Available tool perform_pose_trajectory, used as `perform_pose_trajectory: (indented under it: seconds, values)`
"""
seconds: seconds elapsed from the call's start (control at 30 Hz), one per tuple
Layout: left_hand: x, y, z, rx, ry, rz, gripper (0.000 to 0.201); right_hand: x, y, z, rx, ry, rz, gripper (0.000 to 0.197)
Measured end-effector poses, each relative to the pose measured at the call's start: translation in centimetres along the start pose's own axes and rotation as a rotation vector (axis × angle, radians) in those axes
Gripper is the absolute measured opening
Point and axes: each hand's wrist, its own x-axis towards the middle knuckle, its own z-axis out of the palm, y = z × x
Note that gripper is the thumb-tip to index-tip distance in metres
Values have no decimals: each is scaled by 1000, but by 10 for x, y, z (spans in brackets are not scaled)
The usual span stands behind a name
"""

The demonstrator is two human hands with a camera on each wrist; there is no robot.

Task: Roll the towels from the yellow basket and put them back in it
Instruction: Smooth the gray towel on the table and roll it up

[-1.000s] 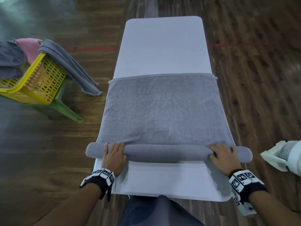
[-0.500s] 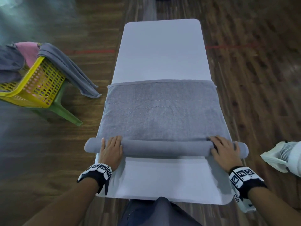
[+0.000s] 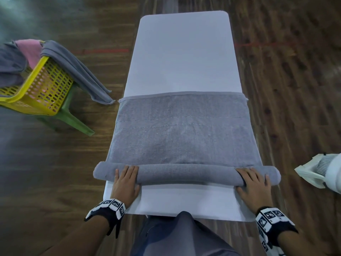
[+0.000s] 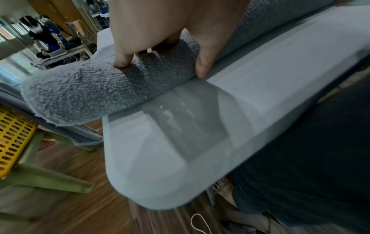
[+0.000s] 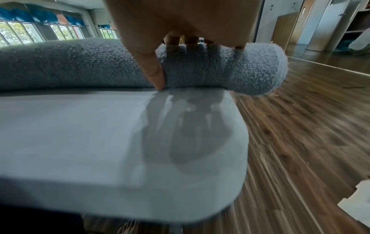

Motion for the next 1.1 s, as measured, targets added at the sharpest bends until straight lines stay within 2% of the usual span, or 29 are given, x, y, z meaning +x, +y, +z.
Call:
perform_pose_trajectory:
  seconds: [0.23, 0.33, 0.57, 0.7, 0.83, 0.9, 1.1]
  values:
    - [-38, 6, 4, -24, -12, 0, 67, -42, 1, 12, 30, 24, 4, 74]
    - [-52, 7, 5, -26, -37, -10, 64, -54, 2, 16, 47, 17, 15, 71]
    - [-79, 11, 6, -84, -63, -61, 71, -76, 2, 20, 46, 6, 16, 60]
    - [-83, 10, 4, -111, -70, -71, 71, -84, 0, 21, 48, -22, 36, 68]
    - [-82, 7, 8, -118, -47, -96, 56, -80, -1, 17, 20, 16, 7, 56]
    - [-82, 7, 8, -108, -57, -105, 58, -74, -3, 13, -1, 34, -5, 49]
    - [-62, 8, -6, -17, -45, -109, 53, -35, -2, -7, -103, -73, -64, 51]
